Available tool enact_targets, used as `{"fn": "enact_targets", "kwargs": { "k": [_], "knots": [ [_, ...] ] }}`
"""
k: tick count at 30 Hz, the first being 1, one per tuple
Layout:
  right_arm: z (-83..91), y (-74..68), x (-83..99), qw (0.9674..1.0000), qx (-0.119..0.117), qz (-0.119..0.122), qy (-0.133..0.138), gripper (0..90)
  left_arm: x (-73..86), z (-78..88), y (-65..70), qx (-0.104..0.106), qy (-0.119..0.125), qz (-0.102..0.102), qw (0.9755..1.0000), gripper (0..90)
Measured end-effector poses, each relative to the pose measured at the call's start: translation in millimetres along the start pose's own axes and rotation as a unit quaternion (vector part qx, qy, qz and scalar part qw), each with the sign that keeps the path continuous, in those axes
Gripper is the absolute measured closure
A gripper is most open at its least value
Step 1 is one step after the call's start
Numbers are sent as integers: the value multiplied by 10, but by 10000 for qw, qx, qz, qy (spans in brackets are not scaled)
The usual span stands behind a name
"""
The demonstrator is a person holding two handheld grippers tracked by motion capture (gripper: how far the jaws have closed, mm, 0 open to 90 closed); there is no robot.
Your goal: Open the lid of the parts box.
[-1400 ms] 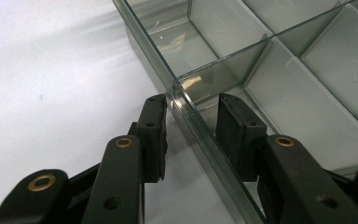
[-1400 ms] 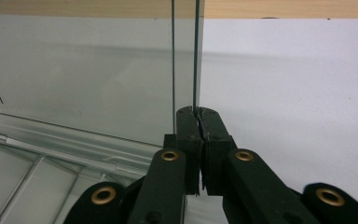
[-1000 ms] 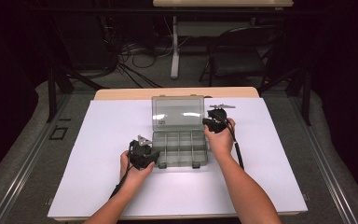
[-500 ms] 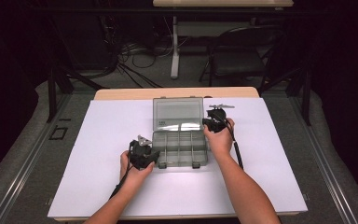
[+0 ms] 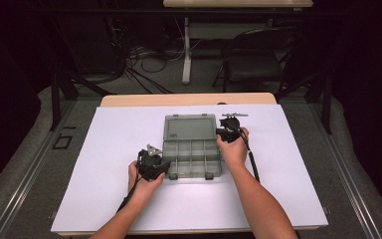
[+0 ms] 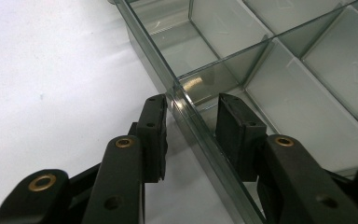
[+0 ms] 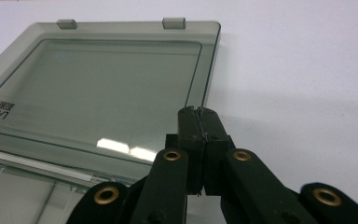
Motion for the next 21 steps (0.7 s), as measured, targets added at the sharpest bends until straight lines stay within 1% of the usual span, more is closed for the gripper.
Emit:
{"fn": "enact_targets", "kwargs": {
  "k": [2,3,21],
  "knots": [
    [-3,9,11,10000,-14,32,-23,899,1,0,0,3,4,0,10000,631],
    [-4,5,15,10000,-15,-8,-5,898,0,0,-1,2,5,-15,10000,631],
    [-9,5,22,10000,-7,37,38,894,9,1,6,-8,28,9,10000,632]
  ]
}}
Point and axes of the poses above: each handheld gripper's, and its own axes: z roughly backward along the jaws, x roughly out of its underside, y roughly to its right, the point moved 1 cm from there along -z, roughly forward along the jaws, and after that the axes turned 8 degrees about x, right-handed, at the moved point
